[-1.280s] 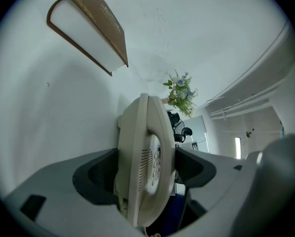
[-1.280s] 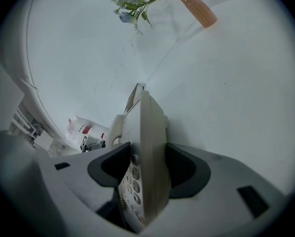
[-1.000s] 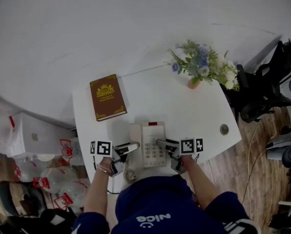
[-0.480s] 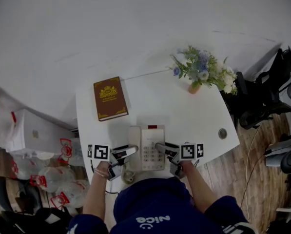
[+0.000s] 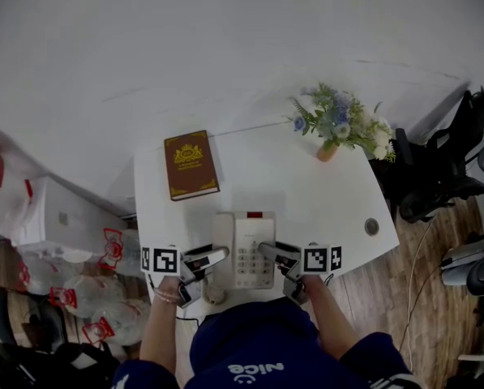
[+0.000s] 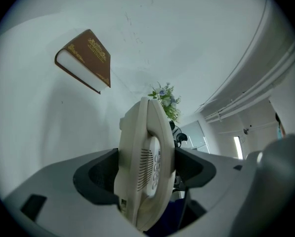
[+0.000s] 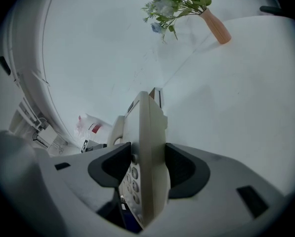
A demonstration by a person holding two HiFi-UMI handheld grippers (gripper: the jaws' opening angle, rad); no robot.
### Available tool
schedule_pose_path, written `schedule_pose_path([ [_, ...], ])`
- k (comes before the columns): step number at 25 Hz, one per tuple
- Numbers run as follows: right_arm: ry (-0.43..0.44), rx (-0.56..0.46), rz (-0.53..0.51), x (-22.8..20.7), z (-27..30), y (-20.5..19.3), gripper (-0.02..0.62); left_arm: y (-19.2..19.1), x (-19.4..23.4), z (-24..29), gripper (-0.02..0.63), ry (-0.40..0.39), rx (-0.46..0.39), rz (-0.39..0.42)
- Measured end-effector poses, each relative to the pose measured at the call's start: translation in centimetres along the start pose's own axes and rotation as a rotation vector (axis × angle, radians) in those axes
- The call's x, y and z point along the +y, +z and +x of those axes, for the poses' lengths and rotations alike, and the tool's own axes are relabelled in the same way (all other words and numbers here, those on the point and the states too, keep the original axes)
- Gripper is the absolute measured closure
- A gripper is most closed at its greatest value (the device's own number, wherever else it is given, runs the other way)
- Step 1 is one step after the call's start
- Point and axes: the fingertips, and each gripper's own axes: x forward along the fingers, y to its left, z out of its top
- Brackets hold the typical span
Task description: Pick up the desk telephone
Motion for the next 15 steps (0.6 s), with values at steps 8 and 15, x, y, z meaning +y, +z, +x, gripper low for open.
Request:
schedule_pose_path([
  [8, 0.017, -0.026, -0.015, 1.8, -1.2, -0.5, 0.36, -0.3, -1.5, -1.2, 0.241, 0.039, -0.004, 0.098],
  [15, 0.038, -0.07, -0.059, 3.9, -2.3, 0.3, 0.362, 0.0, -3.3, -2.2, 0.242, 0.047, -0.061, 0.115],
])
